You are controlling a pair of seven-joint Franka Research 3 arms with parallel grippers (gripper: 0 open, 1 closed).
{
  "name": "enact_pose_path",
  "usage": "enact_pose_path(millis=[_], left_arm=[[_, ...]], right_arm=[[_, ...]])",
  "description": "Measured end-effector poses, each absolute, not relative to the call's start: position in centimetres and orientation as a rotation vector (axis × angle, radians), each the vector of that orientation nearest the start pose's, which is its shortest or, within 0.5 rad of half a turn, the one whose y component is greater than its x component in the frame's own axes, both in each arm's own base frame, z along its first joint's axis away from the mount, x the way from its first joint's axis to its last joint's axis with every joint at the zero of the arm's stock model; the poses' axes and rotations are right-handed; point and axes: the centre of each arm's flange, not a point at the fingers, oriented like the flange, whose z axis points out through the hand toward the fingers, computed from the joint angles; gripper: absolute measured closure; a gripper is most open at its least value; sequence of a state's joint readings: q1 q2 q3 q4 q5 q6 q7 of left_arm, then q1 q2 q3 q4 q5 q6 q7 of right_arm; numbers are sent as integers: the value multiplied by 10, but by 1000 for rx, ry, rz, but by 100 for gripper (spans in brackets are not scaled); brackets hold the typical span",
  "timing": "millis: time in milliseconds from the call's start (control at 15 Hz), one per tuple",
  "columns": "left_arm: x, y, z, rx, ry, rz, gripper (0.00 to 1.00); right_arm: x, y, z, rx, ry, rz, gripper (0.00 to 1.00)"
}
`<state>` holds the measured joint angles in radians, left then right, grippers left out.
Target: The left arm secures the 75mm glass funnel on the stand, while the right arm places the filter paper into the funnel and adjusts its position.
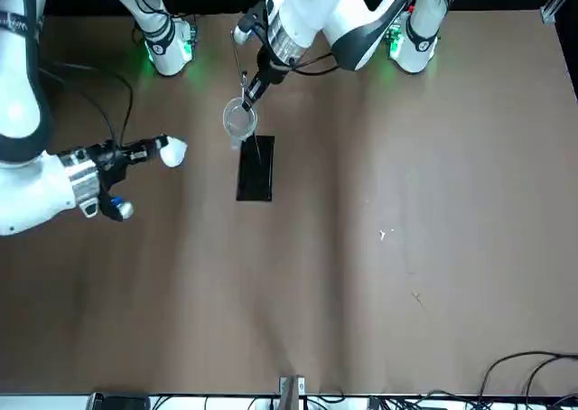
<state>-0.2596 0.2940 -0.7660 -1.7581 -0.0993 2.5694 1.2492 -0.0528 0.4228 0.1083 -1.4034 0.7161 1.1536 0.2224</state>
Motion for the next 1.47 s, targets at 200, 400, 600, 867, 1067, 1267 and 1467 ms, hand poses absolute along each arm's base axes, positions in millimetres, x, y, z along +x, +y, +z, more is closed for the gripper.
enact_pose_path(millis=[200,400,600,867,1067,1267,1467], left_arm=[[388,-542,501,-1550,2783,-1000,97],[386,-543,497,-1547,2776,-1017,97],[382,-545,491,-1540,2774,-1030,96],[379,-546,487,-1512,2779,-1021,91],[379,-546,485,-1481,2779,-1013,65],[382,-546,483,-1483,2778,-1012,28],[388,-542,484,-1494,2765,-1015,2]], right_arm=[[595,143,485,-2281,134,978,99],[581,159,501,-2218,99,1062,99],[577,165,506,-2170,84,1098,99],[568,192,504,-2170,34,1134,99],[563,208,504,-2161,5,1149,99],[562,211,503,-2153,-1,1156,99],[561,218,497,-2149,-7,1176,99]])
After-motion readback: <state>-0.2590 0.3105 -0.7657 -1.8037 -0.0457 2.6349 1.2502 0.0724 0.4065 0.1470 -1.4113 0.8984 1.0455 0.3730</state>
